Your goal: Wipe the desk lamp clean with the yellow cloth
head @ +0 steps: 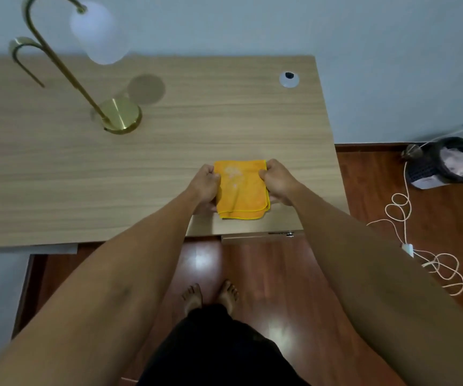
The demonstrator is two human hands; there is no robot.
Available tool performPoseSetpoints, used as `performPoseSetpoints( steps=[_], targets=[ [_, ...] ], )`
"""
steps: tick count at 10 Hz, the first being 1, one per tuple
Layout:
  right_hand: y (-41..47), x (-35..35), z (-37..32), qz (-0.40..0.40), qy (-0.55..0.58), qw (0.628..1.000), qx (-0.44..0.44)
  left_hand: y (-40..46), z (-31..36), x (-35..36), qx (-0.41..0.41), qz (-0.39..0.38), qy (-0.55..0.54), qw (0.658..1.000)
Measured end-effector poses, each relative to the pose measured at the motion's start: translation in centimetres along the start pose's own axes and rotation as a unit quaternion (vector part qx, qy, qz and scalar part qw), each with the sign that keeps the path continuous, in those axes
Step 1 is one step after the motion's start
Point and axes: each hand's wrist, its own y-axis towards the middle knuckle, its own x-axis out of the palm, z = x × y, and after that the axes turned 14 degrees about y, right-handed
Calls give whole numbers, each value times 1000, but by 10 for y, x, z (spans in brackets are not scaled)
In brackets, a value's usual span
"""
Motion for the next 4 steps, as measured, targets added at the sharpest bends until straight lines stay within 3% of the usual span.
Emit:
performPoseSetpoints(
  steps=[2, 4],
  targets=[
    [5, 3, 9, 68, -11, 997, -18, 23, -10, 11, 10, 50, 60, 997],
    [0, -6, 7, 130, -72, 988, -44, 39, -28, 1, -39, 53, 72, 995]
  ],
)
